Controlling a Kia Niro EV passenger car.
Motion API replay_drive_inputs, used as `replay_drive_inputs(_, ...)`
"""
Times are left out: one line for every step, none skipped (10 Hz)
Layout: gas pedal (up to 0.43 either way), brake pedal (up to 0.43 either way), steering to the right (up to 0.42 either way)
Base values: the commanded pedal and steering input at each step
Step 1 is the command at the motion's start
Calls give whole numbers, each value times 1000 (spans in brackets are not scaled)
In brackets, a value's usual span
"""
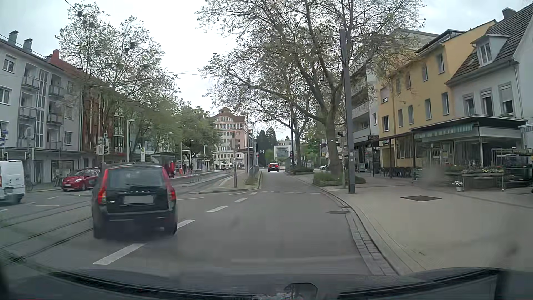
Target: Follow the waypoints while adhering to traffic rules and regulations
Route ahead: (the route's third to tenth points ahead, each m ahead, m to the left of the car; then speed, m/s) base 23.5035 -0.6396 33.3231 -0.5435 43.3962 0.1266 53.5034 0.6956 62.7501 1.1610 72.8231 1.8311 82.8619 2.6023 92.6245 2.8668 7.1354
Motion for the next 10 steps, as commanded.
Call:
replay_drive_inputs(28,0,17)
replay_drive_inputs(0,0,16)
replay_drive_inputs(0,0,16)
replay_drive_inputs(0,0,16)
replay_drive_inputs(0,0,16)
replay_drive_inputs(0,0,14)
replay_drive_inputs(0,0,11)
replay_drive_inputs(0,0,10)
replay_drive_inputs(0,0,11)
replay_drive_inputs(0,0,10)
